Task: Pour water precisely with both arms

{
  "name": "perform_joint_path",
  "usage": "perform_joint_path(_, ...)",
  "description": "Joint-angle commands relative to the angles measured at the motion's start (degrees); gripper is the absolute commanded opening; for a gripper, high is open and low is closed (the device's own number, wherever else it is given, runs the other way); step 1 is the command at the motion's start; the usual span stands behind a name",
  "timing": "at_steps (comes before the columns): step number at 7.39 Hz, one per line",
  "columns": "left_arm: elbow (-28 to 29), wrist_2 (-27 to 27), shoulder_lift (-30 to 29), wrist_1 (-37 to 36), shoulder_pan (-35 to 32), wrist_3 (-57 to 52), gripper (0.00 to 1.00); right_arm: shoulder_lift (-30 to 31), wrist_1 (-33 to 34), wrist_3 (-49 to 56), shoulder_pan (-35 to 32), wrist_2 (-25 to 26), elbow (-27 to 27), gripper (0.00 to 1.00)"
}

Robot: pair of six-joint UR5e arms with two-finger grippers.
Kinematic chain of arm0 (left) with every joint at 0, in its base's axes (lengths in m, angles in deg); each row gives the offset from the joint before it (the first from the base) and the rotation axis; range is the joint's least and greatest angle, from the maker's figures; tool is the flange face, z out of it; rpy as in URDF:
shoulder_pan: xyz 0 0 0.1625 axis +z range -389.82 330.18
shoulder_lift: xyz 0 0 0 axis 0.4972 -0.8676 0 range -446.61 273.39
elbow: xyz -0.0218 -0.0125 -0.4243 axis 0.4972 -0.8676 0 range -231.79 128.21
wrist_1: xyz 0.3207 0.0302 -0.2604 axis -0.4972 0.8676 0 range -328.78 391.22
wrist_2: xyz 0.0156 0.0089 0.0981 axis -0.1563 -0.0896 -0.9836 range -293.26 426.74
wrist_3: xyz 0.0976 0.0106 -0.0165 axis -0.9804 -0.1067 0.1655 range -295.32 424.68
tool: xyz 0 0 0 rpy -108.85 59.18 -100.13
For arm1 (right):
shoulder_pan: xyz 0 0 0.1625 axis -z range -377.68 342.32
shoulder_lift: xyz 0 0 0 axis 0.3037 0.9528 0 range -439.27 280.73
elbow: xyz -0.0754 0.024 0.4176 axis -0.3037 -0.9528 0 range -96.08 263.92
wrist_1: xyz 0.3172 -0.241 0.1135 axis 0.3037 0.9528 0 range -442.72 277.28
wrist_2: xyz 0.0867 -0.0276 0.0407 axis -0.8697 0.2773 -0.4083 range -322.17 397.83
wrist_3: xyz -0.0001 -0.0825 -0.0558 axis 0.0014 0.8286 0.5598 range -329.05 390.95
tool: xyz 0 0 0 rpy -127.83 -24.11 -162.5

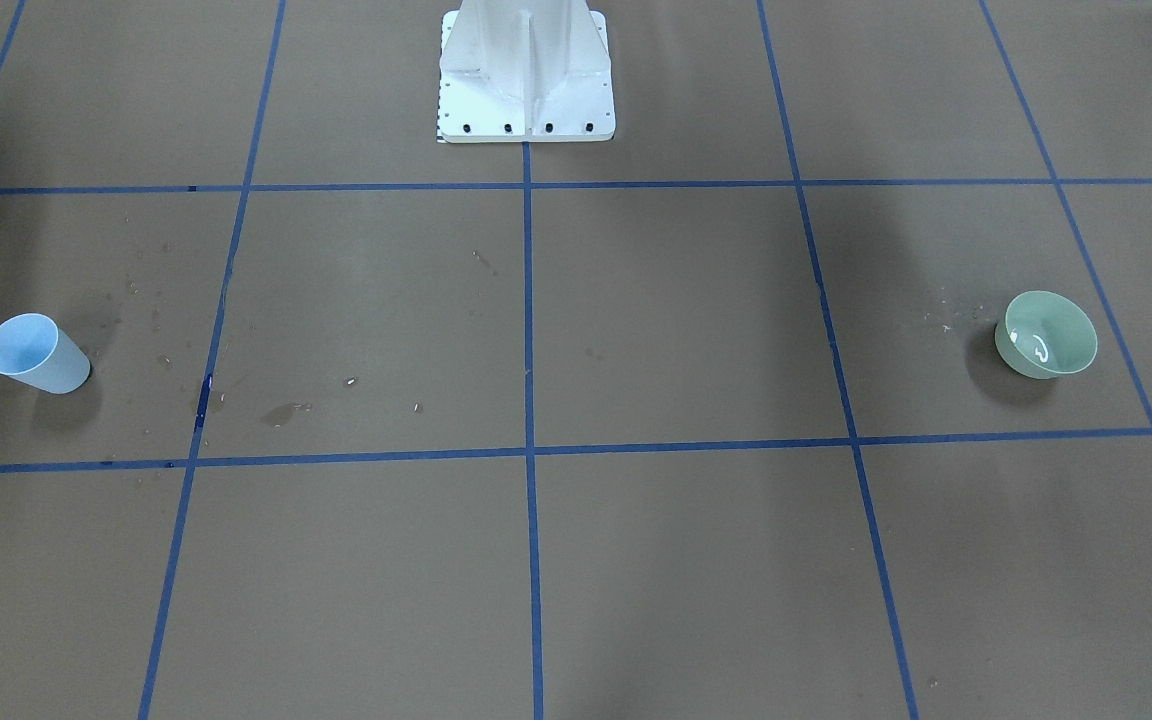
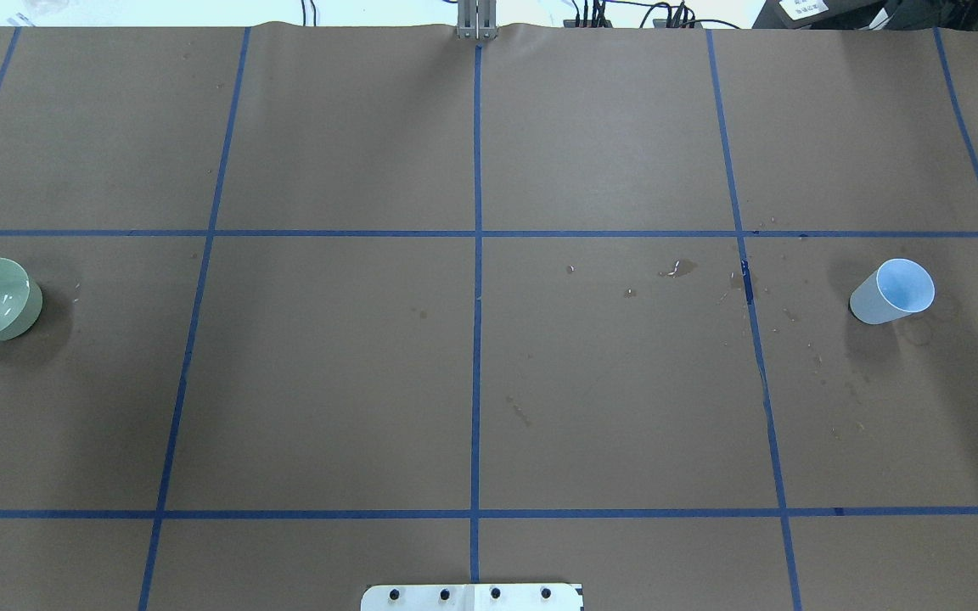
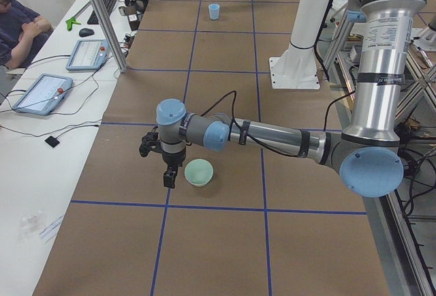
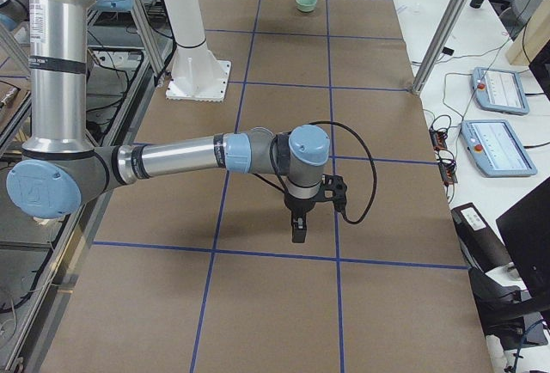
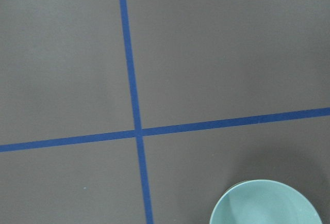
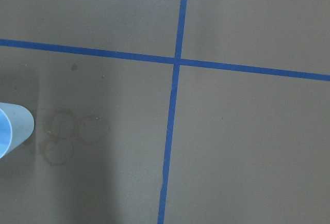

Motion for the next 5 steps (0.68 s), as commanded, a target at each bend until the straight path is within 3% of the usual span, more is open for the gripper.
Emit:
perform_joint_path(1, 1.7, 6.5, 1.9, -1.6, -4.5, -6.0, 1.0, 1.3, 0.0, -0.4, -0.1, -3.1, -0.2, 0.99)
perform_joint_path(2, 1.7, 8.7, 2.8, -1.3, -6.4, -6.6, 1.0, 1.5, 0.0, -0.4, -0.5, -3.8, -1.1, 0.99)
perform_joint_path(5, 1.2, 8.7, 4.3, -1.0, -7.4, -6.1, 1.0, 0.4, -0.1, -1.8, -0.6, -3.1, -0.9, 0.99)
